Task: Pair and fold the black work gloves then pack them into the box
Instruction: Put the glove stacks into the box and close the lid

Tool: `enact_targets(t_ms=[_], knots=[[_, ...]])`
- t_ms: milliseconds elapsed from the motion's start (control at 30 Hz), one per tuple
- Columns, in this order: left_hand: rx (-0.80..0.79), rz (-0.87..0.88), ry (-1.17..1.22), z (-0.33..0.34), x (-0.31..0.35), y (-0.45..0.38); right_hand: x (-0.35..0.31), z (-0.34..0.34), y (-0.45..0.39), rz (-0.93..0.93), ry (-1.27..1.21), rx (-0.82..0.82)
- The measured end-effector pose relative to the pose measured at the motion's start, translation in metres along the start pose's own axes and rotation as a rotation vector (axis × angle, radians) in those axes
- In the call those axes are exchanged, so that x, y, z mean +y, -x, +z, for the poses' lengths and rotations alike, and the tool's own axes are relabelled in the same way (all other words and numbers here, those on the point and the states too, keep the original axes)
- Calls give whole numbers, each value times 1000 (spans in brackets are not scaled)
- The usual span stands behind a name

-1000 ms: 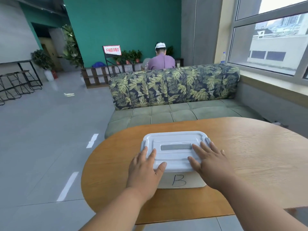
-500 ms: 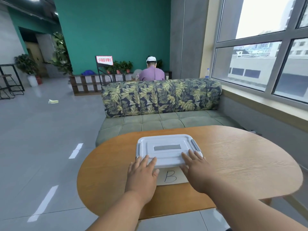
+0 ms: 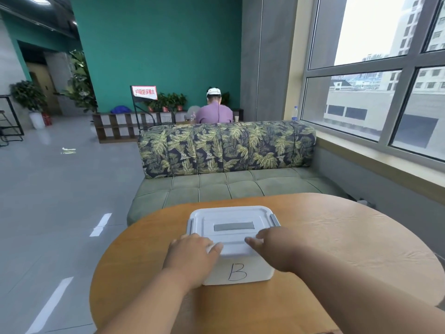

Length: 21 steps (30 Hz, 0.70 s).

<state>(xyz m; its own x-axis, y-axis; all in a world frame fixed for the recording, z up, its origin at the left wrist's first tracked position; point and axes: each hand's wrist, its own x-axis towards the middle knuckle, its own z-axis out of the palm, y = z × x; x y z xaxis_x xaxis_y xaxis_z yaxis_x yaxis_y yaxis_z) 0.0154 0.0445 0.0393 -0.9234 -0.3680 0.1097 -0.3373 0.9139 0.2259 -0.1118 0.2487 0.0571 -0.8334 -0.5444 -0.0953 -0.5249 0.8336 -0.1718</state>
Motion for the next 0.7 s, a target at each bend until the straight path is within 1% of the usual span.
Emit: enact_targets(t_ms=[67, 133, 200, 267, 333, 367, 400, 533, 633, 700], knots=[[8, -35, 128, -12, -1, -17, 0, -10, -14, -15, -116, 52], [76, -17, 236, -20, 1, -35, -2, -15, -28, -53, -321, 99], [109, 5, 367, -23, 4, -57, -5, -19, -45, -105, -546, 88], [45, 24, 535, -20, 5, -82, -5, -20, -65, -122, -699, 53], [-38, 27, 667, -15, 3, -98, -5, -18, -79, -113, -770, 43], [-68, 20, 728, -1, 0, -112, -1, -9, -95, -106, -816, 35], [-51, 9, 766, 0, 0, -111, -1, -9, -98, -101, -851, 42], [42, -43, 885, 27, -10, -125, 15, 17, -132, -154, -1167, 64], [31, -31, 931, 32, -10, -125, 24, 26, -135, -205, -1222, 32], [34, -53, 966, 31, -8, -126, 26, 25, -136, -239, -1230, 6]])
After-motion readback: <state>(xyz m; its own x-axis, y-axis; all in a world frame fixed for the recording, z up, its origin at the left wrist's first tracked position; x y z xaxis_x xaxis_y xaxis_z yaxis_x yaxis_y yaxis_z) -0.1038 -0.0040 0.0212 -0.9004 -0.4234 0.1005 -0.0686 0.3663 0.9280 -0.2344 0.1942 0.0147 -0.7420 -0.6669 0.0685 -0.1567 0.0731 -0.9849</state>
